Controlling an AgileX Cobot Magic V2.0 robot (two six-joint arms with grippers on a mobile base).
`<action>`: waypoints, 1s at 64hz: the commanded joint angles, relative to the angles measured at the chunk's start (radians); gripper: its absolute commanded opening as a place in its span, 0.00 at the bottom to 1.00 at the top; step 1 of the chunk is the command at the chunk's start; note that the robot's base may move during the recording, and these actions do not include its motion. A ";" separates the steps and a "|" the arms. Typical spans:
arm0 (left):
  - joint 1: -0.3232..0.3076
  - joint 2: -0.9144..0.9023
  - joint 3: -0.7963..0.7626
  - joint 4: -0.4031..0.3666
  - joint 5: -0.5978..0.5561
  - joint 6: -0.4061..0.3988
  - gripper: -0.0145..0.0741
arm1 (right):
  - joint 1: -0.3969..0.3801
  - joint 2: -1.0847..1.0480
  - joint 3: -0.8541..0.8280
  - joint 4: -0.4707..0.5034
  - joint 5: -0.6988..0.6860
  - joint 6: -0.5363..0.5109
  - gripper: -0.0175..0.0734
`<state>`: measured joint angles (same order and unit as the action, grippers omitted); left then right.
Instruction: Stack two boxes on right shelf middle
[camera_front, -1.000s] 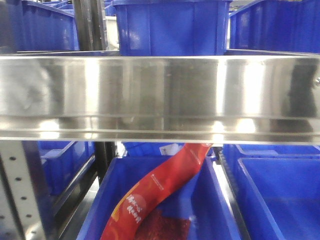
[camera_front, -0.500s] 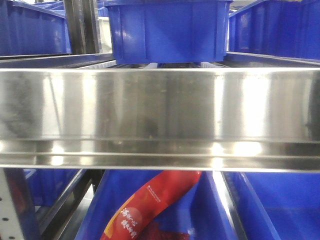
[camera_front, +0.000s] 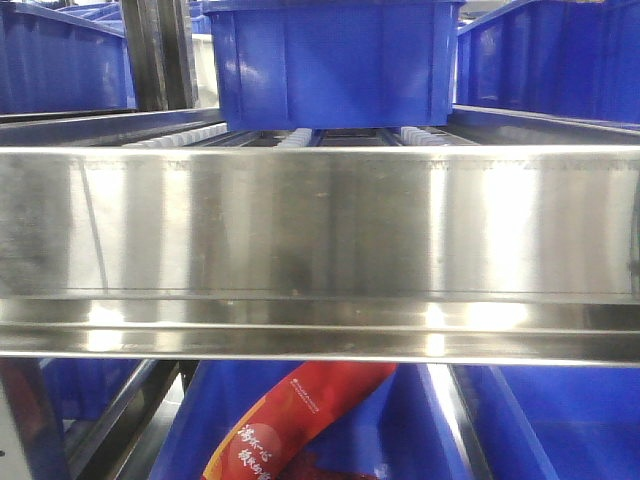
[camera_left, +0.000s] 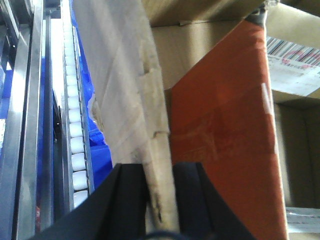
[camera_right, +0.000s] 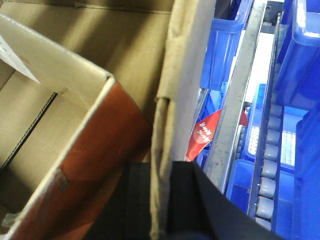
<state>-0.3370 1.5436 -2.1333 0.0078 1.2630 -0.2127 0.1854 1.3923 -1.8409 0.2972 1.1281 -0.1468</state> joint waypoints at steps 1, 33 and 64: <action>0.006 -0.010 -0.011 0.008 -0.042 0.006 0.04 | -0.004 -0.017 -0.012 0.020 -0.058 -0.020 0.02; 0.006 -0.010 -0.011 0.008 -0.042 0.006 0.04 | -0.004 -0.017 -0.012 0.020 -0.058 -0.020 0.02; 0.006 -0.010 -0.011 0.008 -0.042 0.006 0.04 | -0.004 -0.017 -0.012 0.020 -0.084 -0.020 0.02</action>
<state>-0.3370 1.5436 -2.1333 0.0078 1.2631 -0.2127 0.1854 1.3923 -1.8409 0.2972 1.1230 -0.1451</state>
